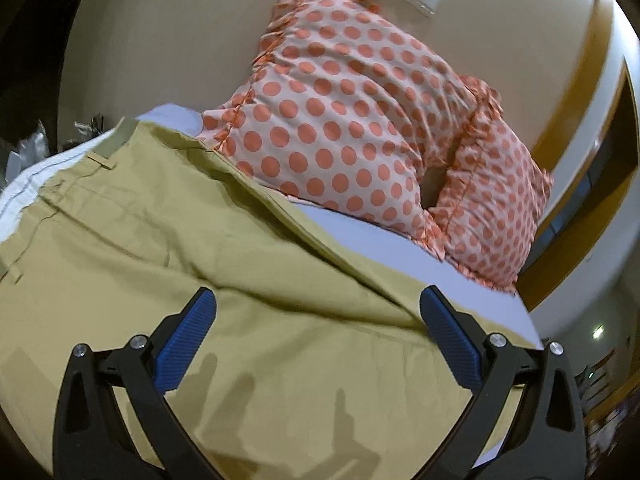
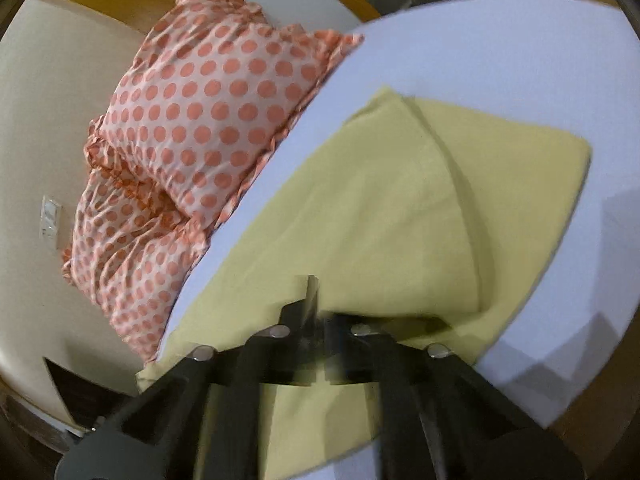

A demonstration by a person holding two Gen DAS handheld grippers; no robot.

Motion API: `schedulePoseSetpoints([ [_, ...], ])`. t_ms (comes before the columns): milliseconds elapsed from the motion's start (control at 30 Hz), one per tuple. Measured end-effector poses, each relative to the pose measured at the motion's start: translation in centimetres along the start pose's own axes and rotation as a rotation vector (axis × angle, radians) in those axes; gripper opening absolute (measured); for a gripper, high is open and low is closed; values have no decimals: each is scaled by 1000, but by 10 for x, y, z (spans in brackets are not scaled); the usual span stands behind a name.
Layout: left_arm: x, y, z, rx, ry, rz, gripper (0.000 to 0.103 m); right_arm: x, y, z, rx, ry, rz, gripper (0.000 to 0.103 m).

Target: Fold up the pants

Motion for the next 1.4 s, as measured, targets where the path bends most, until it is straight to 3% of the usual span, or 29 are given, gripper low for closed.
schedulePoseSetpoints([
  [67,-13,16,-5,-8,-28,-16,101,-8,-10,-3,-66,14,51,2],
  [200,-39,59,-23,-43,-122,-79,99,-15,-20,-9,-99,-6,81,2],
  [300,-50,91,-34,-82,-179,-129,92,-17,-22,-10,-113,-5,88,2],
  [400,-57,125,-42,-143,-172,-180,80,-19,-25,-12,-122,-11,92,2],
  [433,-58,135,-45,-164,-171,-199,71,-19,-25,-14,-123,-12,92,2],
  [533,-53,161,-61,-169,-238,-261,5,-22,-26,-18,-134,-8,96,2],
  [633,-48,143,-63,-141,-276,-205,4,-29,-33,-27,-153,-18,114,2],
  [767,-27,43,-35,-98,-153,-53,4,-40,-63,-27,-149,-48,182,2],
  [833,6,-11,-27,-83,-134,-15,5,-41,-76,-17,-122,-45,206,2],
  [933,60,-57,-31,-88,-153,-11,6,-35,-77,5,-62,-33,198,2],
  [1067,128,-73,-51,-99,-270,-54,6,-22,-66,32,-6,15,163,2],
  [1233,147,-76,-59,-95,-283,-40,7,-18,-68,39,43,7,149,5],
  [1267,148,-78,-57,-99,-259,-34,9,-19,-72,41,58,10,155,9],
  [1300,148,-80,-56,-98,-248,-29,10,-20,-79,45,82,11,173,24],
  [1333,149,-83,-54,-90,-233,-23,14,-22,-86,47,96,10,197,53],
  [1367,149,-85,-52,-81,-223,-17,22,-24,-94,50,117,8,233,66],
  [1400,150,-89,-51,-70,-215,-4,27,-25,-102,54,141,3,270,73],
])
Point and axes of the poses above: each gripper's, at about its wrist camera, not at the fingertips, and y roughly the way its jaws point, z to its right, x to its underside, the point moved 9 cm from there along y, roughly the way its jaws point
